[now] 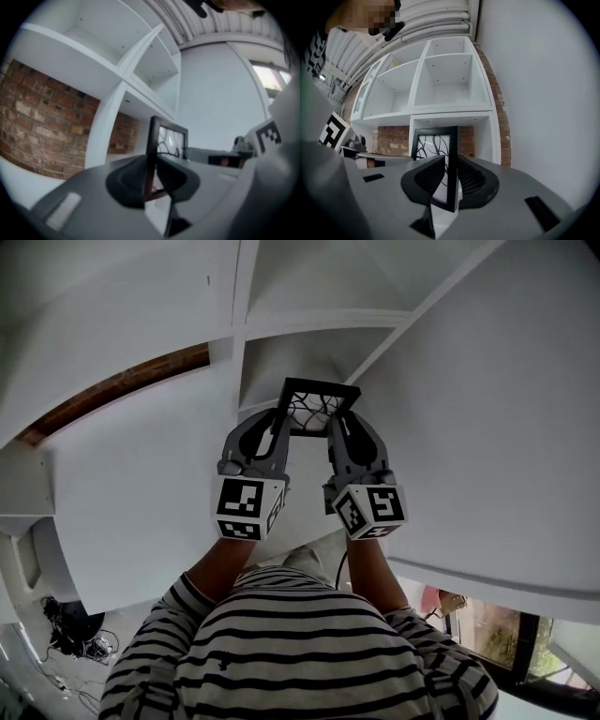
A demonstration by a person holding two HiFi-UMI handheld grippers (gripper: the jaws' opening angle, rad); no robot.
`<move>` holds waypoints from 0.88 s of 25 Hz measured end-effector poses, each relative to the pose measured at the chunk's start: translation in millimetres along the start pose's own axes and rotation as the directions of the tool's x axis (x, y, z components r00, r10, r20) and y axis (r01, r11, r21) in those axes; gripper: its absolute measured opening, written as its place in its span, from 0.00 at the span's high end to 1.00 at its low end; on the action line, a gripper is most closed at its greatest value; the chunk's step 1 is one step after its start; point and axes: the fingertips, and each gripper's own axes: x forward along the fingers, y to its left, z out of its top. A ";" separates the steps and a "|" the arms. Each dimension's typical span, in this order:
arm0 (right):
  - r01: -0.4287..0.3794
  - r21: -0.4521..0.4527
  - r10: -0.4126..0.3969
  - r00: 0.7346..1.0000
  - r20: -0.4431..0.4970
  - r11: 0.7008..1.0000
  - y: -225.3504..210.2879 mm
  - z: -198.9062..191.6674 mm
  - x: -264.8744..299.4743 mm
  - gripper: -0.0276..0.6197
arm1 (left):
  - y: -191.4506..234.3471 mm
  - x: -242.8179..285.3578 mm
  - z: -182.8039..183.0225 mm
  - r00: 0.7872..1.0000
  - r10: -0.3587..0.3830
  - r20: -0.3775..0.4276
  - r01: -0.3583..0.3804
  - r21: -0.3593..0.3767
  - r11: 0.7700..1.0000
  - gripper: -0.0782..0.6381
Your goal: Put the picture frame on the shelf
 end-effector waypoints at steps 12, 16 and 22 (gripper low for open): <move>-0.266 0.022 0.265 0.964 0.029 0.964 -22.5 11.8 106.8 0.87 | 54.8 62.1 27.2 0.959 0.281 0.035 -0.282 0.036 0.959 0.79; -0.303 -0.002 0.302 0.952 0.050 0.953 -27.2 3.4 110.9 0.86 | 54.1 67.3 17.0 0.936 0.347 0.056 -0.350 0.054 0.935 0.79; -0.344 -0.014 0.343 0.935 0.093 0.939 -32.9 -18.9 121.7 0.84 | 60.3 78.8 -5.5 0.906 0.415 0.080 -0.421 0.086 0.903 0.79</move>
